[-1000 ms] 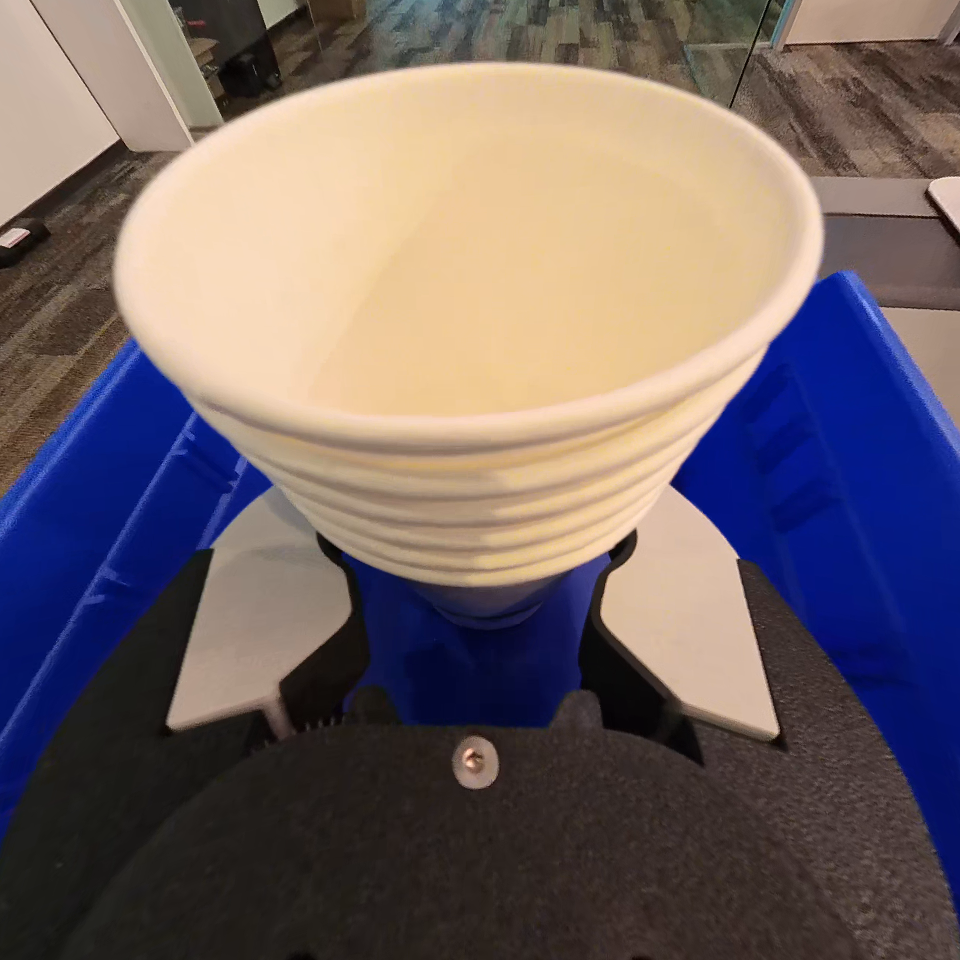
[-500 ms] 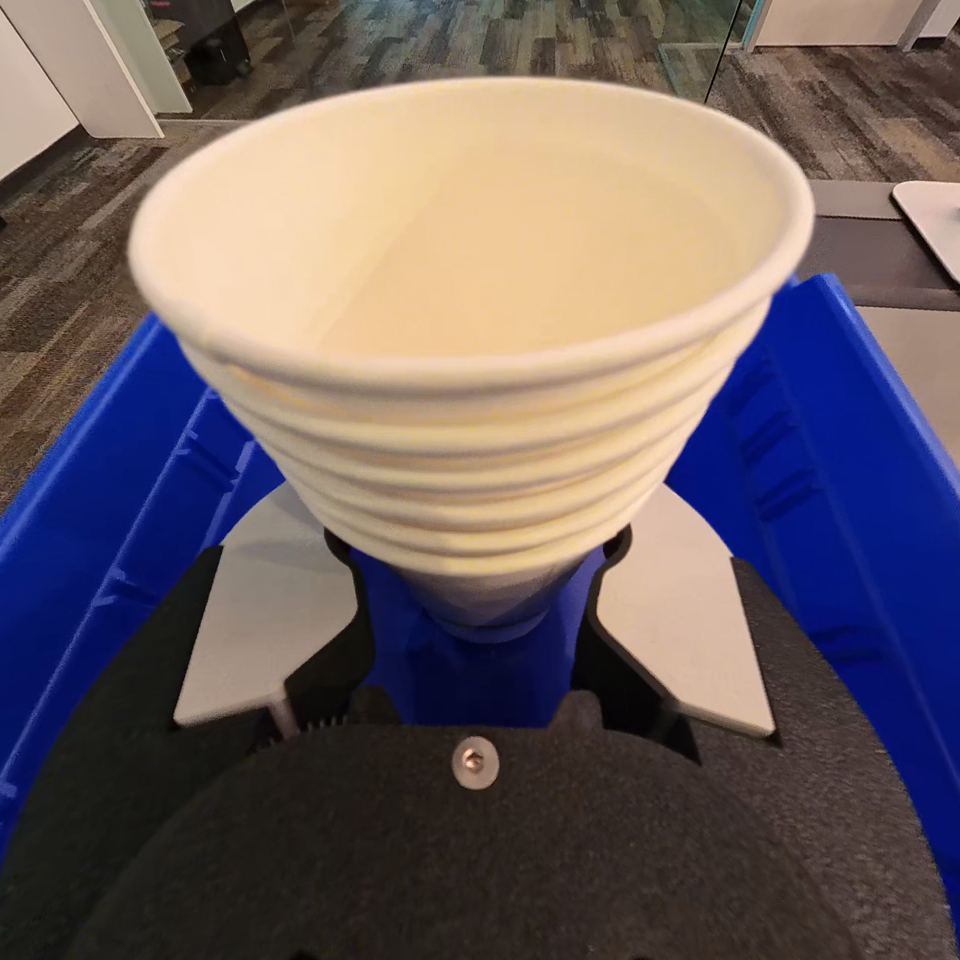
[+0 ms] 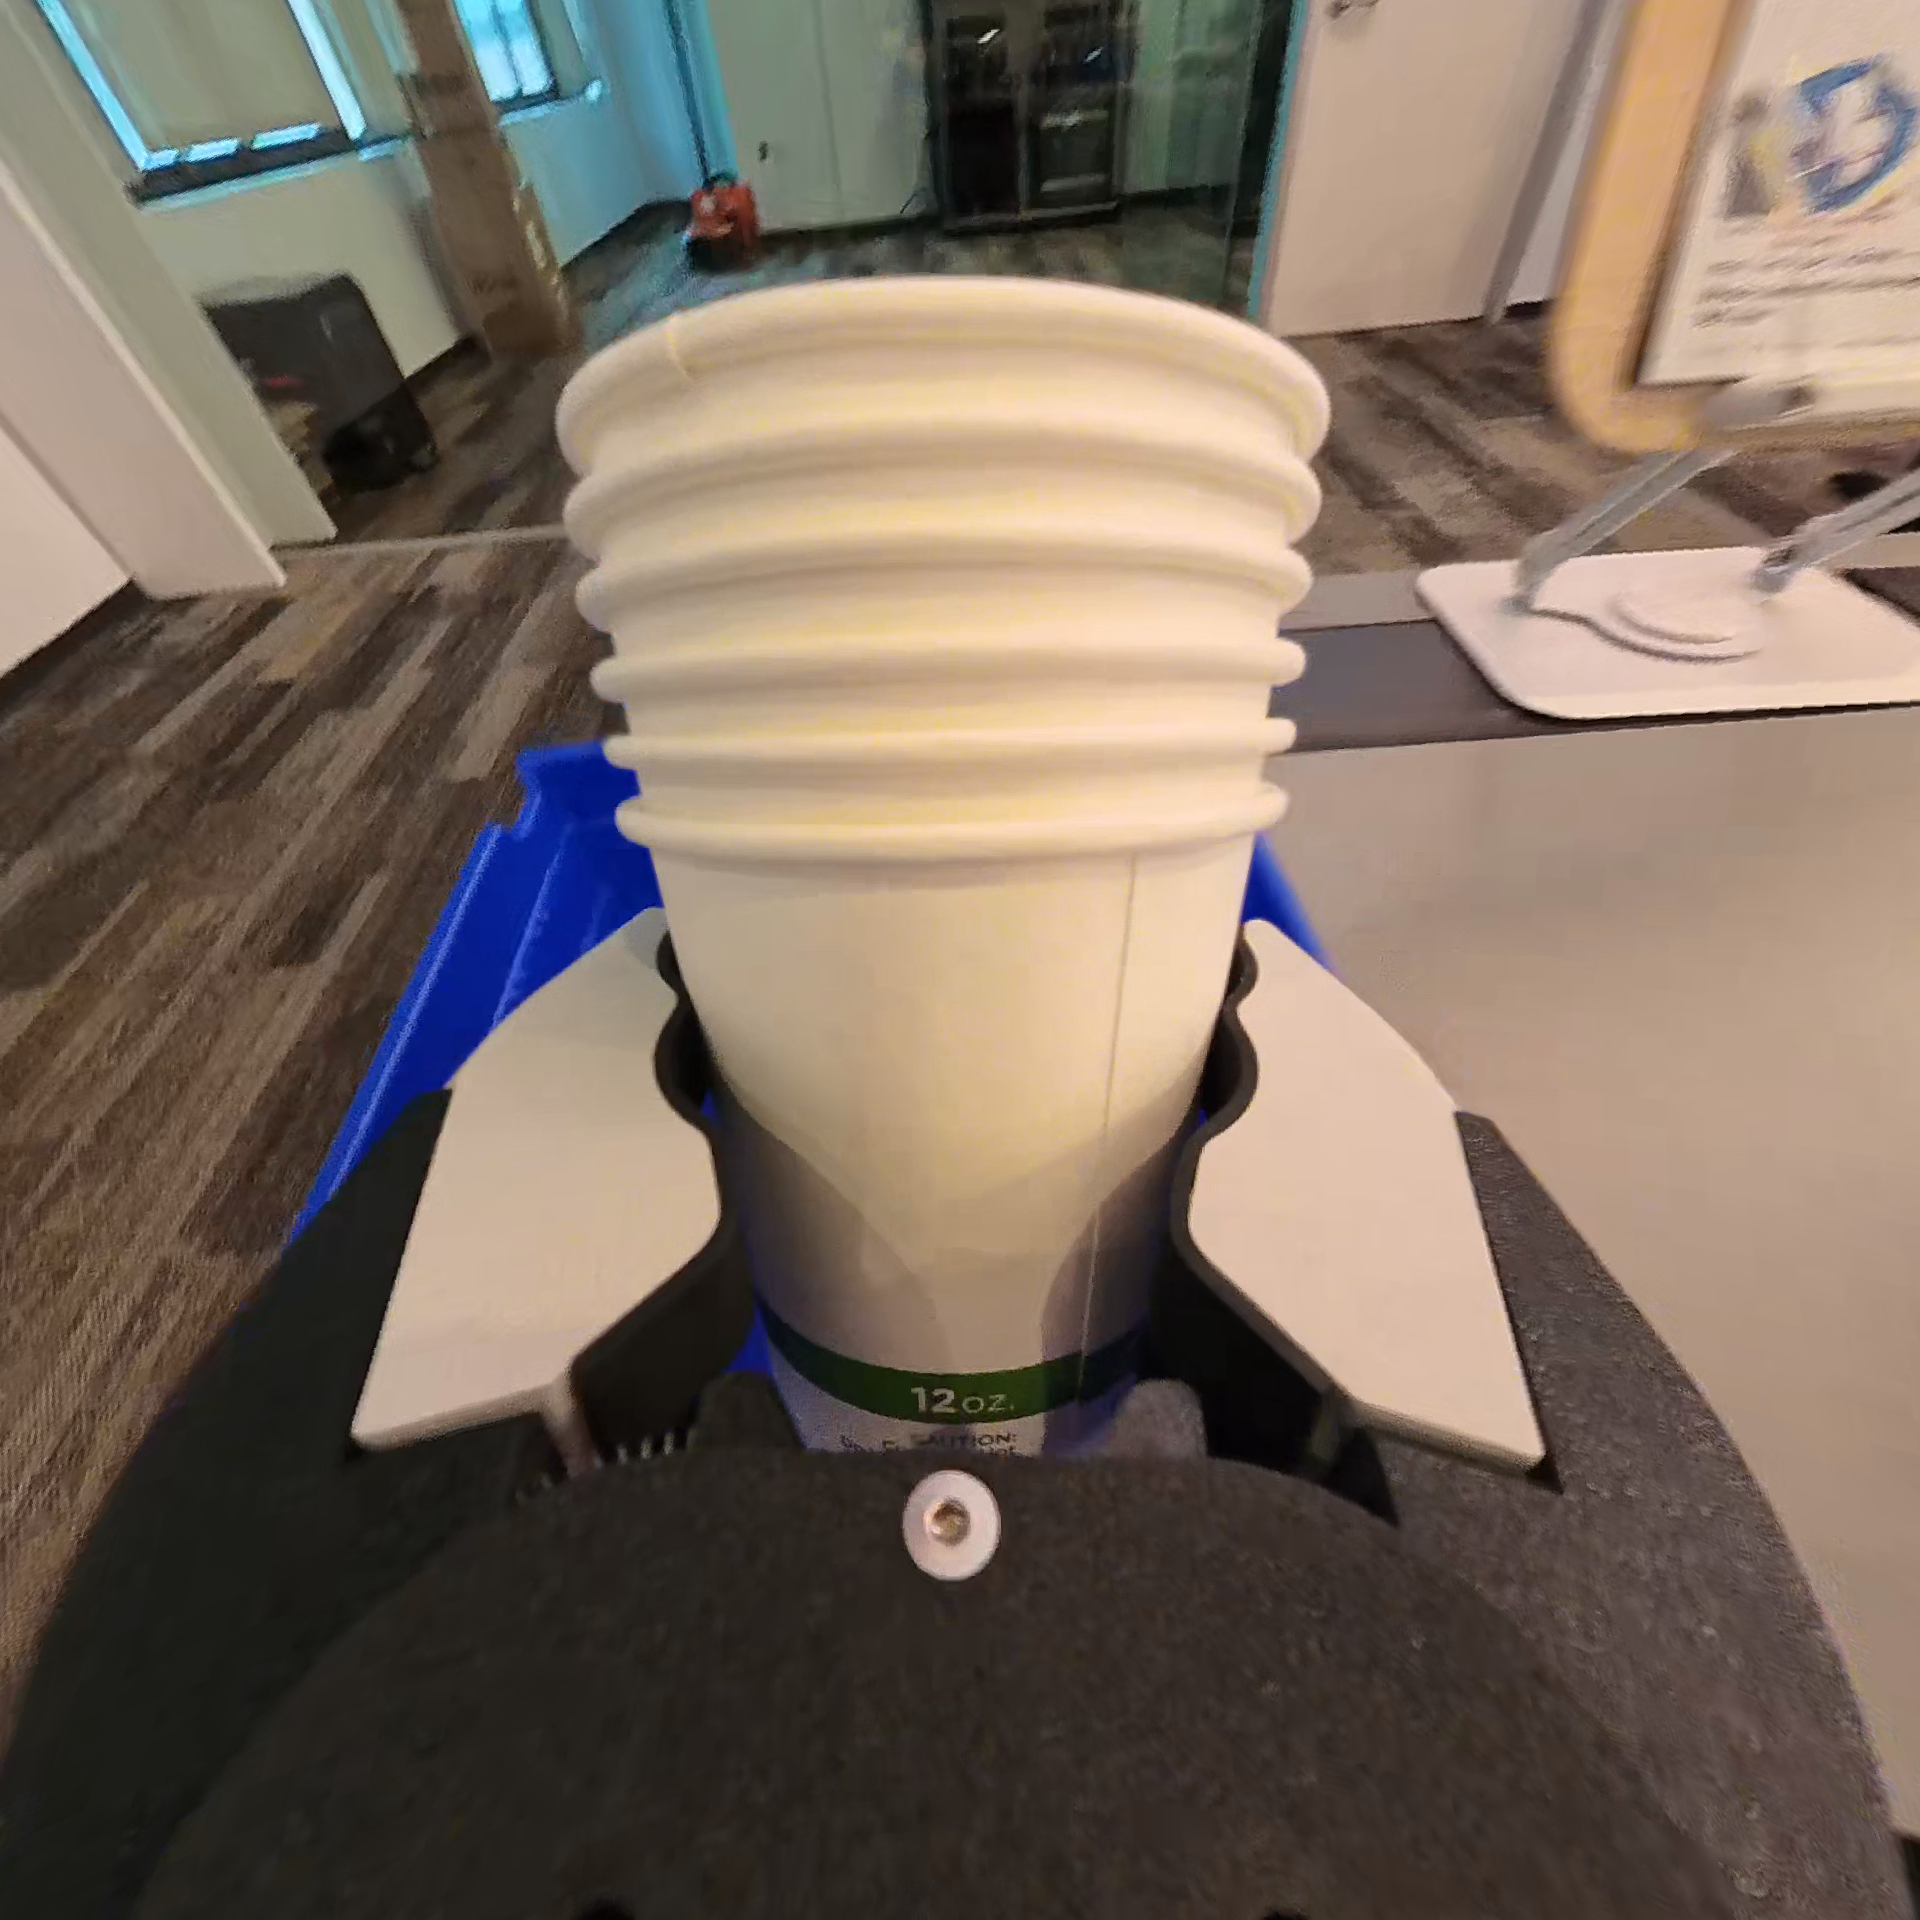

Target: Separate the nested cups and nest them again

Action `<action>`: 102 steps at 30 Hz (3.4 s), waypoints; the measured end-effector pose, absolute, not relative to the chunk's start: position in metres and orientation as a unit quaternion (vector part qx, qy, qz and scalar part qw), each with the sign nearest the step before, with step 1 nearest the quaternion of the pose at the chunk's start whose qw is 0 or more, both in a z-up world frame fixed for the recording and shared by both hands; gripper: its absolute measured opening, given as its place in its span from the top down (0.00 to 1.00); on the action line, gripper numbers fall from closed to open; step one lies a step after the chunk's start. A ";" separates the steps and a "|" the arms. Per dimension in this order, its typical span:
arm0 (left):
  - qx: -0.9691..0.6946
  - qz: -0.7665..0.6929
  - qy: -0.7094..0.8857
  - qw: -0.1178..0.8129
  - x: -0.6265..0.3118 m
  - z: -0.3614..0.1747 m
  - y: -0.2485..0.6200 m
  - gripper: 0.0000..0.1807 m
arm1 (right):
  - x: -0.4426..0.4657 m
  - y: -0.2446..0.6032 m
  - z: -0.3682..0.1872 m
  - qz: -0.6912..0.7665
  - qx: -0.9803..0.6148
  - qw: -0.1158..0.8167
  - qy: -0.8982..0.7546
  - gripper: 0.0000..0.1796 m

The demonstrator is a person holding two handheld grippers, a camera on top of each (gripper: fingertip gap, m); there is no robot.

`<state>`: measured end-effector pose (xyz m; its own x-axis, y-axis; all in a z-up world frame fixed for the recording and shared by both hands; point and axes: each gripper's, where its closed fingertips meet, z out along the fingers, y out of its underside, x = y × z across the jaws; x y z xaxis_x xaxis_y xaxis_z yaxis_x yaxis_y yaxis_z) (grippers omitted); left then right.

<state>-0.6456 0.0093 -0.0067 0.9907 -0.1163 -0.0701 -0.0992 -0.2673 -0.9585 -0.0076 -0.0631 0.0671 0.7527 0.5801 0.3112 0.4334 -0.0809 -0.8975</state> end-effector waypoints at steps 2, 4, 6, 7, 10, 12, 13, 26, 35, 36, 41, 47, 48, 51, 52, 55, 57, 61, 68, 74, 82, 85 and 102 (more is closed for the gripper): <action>-0.779 -0.017 0.104 0.618 -0.620 0.016 0.000 0.47 | -0.041 -0.067 0.064 0.108 -0.722 0.579 -0.363 0.62; -0.759 -0.033 0.147 0.633 -0.584 0.039 -0.011 0.47 | -0.084 -0.076 0.063 0.176 -0.704 0.573 -0.381 0.62; -0.736 -0.058 0.193 0.646 -0.538 0.062 -0.024 0.47 | -0.132 -0.087 0.065 0.260 -0.680 0.560 -0.396 0.60; -0.723 -0.071 0.217 0.652 -0.514 0.073 -0.032 0.47 | -0.155 -0.094 0.068 0.304 -0.663 0.555 -0.400 0.59; -0.684 -0.134 0.281 0.659 -0.436 0.098 -0.057 0.47 | -0.214 -0.113 0.083 0.425 -0.607 0.537 -0.403 0.57; -0.663 -0.187 0.311 0.655 -0.386 0.106 -0.074 0.47 | -0.239 -0.120 0.097 0.477 -0.574 0.535 -0.397 0.54; -0.652 -0.208 0.322 0.654 -0.365 0.108 -0.081 0.47 | -0.248 -0.122 0.103 0.490 -0.563 0.538 -0.392 0.52; -0.614 -0.252 0.409 0.626 -0.240 0.093 -0.106 0.47 | -0.267 -0.119 0.118 0.477 -0.554 0.560 -0.390 0.46; -0.627 -0.258 0.438 0.590 -0.231 0.087 -0.113 0.49 | -0.254 -0.123 0.110 0.438 -0.552 0.560 -0.435 0.46; -0.627 -0.256 0.441 0.589 -0.231 0.086 -0.114 0.49 | -0.253 -0.123 0.110 0.428 -0.553 0.563 -0.440 0.46; -0.623 -0.246 0.449 0.591 -0.231 0.087 -0.114 0.49 | -0.252 -0.124 0.110 0.421 -0.552 0.563 -0.448 0.46; -0.626 -0.246 0.448 0.589 -0.231 0.086 -0.113 0.49 | -0.253 -0.124 0.110 0.407 -0.553 0.569 -0.452 0.46; -0.623 -0.245 0.450 0.592 -0.231 0.086 -0.114 0.48 | -0.254 -0.124 0.109 0.403 -0.554 0.570 -0.454 0.46; -0.612 -0.247 0.453 0.600 -0.229 0.088 -0.115 0.48 | -0.254 -0.126 0.110 0.395 -0.552 0.574 -0.458 0.46; -0.609 -0.245 0.458 0.599 -0.228 0.088 -0.115 0.48 | -0.252 -0.125 0.110 0.388 -0.554 0.576 -0.459 0.46; -0.600 -0.245 0.472 0.598 -0.222 0.090 -0.114 0.49 | -0.246 -0.124 0.112 0.377 -0.558 0.582 -0.457 0.46; -0.593 -0.262 0.469 0.600 -0.217 0.095 -0.113 0.49 | -0.242 -0.123 0.117 0.377 -0.553 0.594 -0.447 0.47; -0.581 -0.289 0.466 0.601 -0.207 0.103 -0.111 0.48 | -0.234 -0.119 0.127 0.369 -0.547 0.614 -0.433 0.47; -0.573 -0.312 0.462 0.601 -0.201 0.110 -0.105 0.45 | -0.227 -0.115 0.138 0.373 -0.536 0.627 -0.425 0.47; -0.589 -0.346 0.457 0.569 -0.197 0.104 -0.098 0.44 | -0.225 -0.107 0.141 0.380 -0.527 0.635 -0.419 0.47; -0.585 -0.377 0.461 0.551 -0.198 0.096 -0.093 0.49 | -0.228 -0.097 0.134 0.389 -0.521 0.638 -0.413 0.47; -0.584 -0.405 0.457 0.535 -0.201 0.095 -0.092 0.50 | -0.230 -0.094 0.136 0.407 -0.516 0.637 -0.402 0.48; -0.596 -0.444 0.453 0.492 -0.209 0.083 -0.087 0.49 | -0.230 -0.086 0.119 0.466 -0.566 0.557 -0.391 0.51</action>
